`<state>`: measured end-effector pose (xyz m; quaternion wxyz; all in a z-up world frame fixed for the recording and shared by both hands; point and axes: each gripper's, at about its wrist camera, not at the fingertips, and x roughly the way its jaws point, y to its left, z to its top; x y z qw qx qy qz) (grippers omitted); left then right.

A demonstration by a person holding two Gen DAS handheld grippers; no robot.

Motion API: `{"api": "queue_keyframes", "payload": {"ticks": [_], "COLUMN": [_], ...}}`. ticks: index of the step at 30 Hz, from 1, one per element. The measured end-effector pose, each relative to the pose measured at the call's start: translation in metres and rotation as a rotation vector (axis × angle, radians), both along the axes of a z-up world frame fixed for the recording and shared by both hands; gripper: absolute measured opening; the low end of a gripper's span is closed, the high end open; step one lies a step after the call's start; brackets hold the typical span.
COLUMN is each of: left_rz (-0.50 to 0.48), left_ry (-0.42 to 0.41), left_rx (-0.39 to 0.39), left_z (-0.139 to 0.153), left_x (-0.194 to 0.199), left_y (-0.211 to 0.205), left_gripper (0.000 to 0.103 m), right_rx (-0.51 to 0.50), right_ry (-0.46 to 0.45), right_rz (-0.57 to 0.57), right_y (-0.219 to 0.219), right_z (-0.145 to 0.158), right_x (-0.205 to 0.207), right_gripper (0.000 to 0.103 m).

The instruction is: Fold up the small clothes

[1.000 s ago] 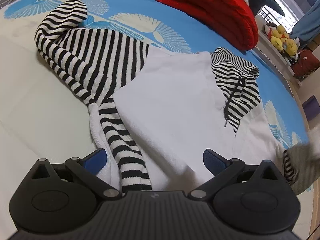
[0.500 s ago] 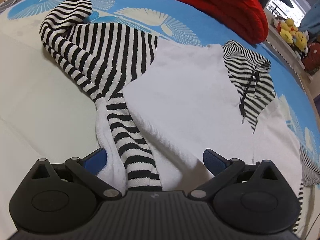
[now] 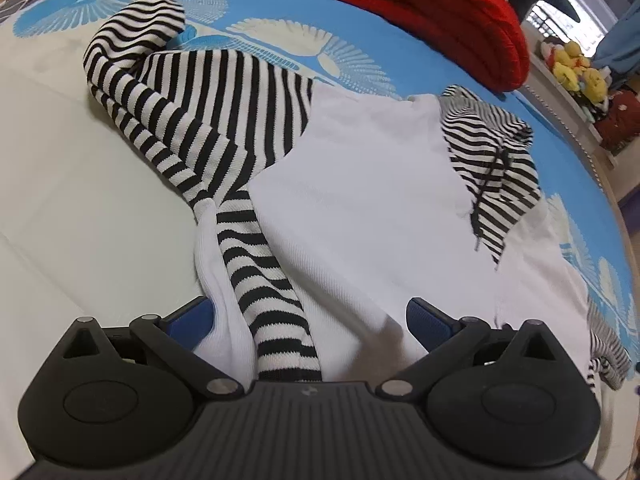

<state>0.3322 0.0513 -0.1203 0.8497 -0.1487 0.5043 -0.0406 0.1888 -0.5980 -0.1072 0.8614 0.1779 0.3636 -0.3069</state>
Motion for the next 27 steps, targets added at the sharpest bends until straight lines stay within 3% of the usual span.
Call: {"api": "queue_keyframes", "payload": {"ticks": [3,5,7,9,13,15,17,18,19,20,21,22,24,27], "left_rz": [-0.049,-0.086,-0.123,-0.159,-0.228,-0.292,-0.375,-0.41,-0.43,-0.432,-0.402,-0.369,-0.32,-0.303], "left_ry": [0.004,0.015,0.027,0.037,0.097,0.156,0.16,0.133,0.099,0.093,0.112,0.115,0.092,0.103], "left_rx": [-0.014,-0.042,-0.08,-0.113,-0.17,-0.207,-0.192,-0.134,-0.059,-0.01,-0.025,-0.061,-0.077,-0.06], "left_z": [0.004,0.006,0.008,0.01,-0.001,-0.012,-0.017,-0.016,-0.013,-0.011,-0.01,-0.007,0.005,0.003], "left_x": [-0.013,-0.029,-0.047,-0.063,-0.094,-0.105,-0.112,-0.116,-0.121,-0.123,-0.125,-0.126,-0.139,-0.166], "left_y": [0.004,0.011,0.019,0.026,0.027,0.017,0.001,-0.008,-0.015,-0.018,-0.011,-0.001,0.022,0.047], "left_gripper": [0.103,0.103,0.103,0.103,0.103,0.103,0.102,0.093,0.05,0.027,0.015,0.01,0.01,0.011], "right_rx": [0.228,0.328,0.353,0.282,0.175,0.209,0.266,0.315,0.37,0.373,0.307,0.254,0.344,0.363], "right_ry": [-0.011,0.017,0.062,0.103,0.148,0.187,0.216,0.225,0.231,0.22,0.218,0.215,0.143,0.07], "right_rz": [0.218,0.326,0.443,0.528,0.519,0.442,0.396,0.411,0.447,0.486,0.522,0.553,0.555,0.596], "right_y": [0.066,0.108,0.156,0.194,0.228,0.226,0.229,0.233,0.237,0.242,0.25,0.256,0.25,0.249], "right_z": [0.002,0.0,-0.001,0.0,-0.013,-0.027,-0.038,-0.043,-0.046,-0.045,-0.041,-0.037,-0.028,-0.012], "right_x": [-0.015,-0.026,-0.042,-0.058,-0.089,-0.102,-0.11,-0.113,-0.115,-0.118,-0.121,-0.124,-0.132,-0.147], "right_gripper": [0.078,0.078,0.079,0.08,0.085,0.085,0.084,0.085,0.081,0.073,0.046,0.016,0.015,0.015]}}
